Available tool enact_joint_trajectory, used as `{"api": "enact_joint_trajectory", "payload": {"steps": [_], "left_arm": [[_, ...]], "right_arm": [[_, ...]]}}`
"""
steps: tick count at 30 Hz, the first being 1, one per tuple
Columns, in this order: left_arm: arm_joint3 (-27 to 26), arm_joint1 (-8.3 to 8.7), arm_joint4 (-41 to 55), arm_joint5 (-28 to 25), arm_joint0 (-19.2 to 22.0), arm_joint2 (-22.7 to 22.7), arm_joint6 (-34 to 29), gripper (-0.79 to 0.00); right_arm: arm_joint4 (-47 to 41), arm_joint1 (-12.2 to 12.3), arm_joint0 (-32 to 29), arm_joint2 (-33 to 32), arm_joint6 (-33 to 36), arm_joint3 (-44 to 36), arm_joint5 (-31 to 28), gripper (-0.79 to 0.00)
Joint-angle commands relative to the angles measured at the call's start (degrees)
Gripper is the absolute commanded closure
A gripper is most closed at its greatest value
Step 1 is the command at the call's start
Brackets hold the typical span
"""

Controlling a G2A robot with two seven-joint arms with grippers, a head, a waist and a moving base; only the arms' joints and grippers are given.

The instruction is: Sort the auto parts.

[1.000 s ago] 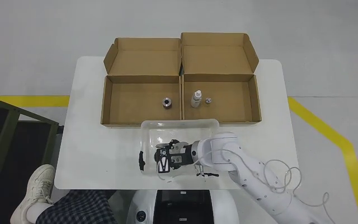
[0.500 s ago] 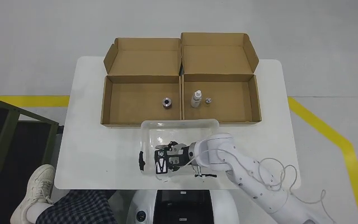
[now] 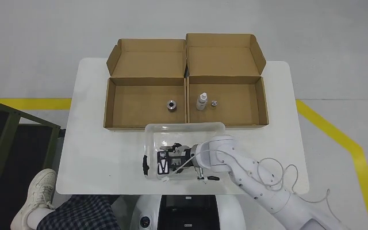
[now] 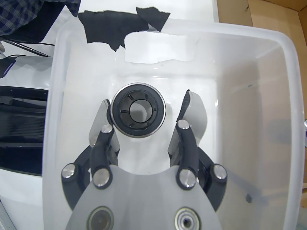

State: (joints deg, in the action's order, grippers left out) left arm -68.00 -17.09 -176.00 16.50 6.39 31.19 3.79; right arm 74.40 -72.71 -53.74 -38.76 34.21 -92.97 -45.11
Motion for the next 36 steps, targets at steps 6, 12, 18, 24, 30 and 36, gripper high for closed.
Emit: {"api": "enact_joint_trajectory", "payload": {"steps": [6, 12, 18, 24, 30, 36], "left_arm": [[0.0, 0.00, 0.0, 0.0, 0.0, 0.0, 0.0, -0.785], [0.0, 0.00, 0.0, 0.0, 0.0, 0.0, 0.0, -0.785], [0.0, 0.00, 0.0, 0.0, 0.0, 0.0, 0.0, -0.785], [0.0, 0.00, 0.0, 0.0, 0.0, 0.0, 0.0, -0.785], [0.0, 0.00, 0.0, 0.0, 0.0, 0.0, 0.0, -0.785], [0.0, 0.00, 0.0, 0.0, 0.0, 0.0, 0.0, -0.785]], "right_arm": [[-0.3, -0.4, 0.9, 0.5, -0.8, 1.8, -0.2, -0.194], [-1.6, -0.4, 1.2, 0.2, -2.0, 2.2, -1.7, 0.000], [-1.7, 0.0, 1.0, -0.9, -1.5, 0.2, -2.1, 0.000], [-2.6, 0.9, 0.0, -3.5, -0.8, -2.7, -2.9, 0.000], [-3.4, 2.0, -1.7, -6.9, -0.3, -7.3, -3.4, 0.000], [-6.6, 3.0, -2.9, -10.7, -1.0, -11.7, -4.8, 0.000]]}}
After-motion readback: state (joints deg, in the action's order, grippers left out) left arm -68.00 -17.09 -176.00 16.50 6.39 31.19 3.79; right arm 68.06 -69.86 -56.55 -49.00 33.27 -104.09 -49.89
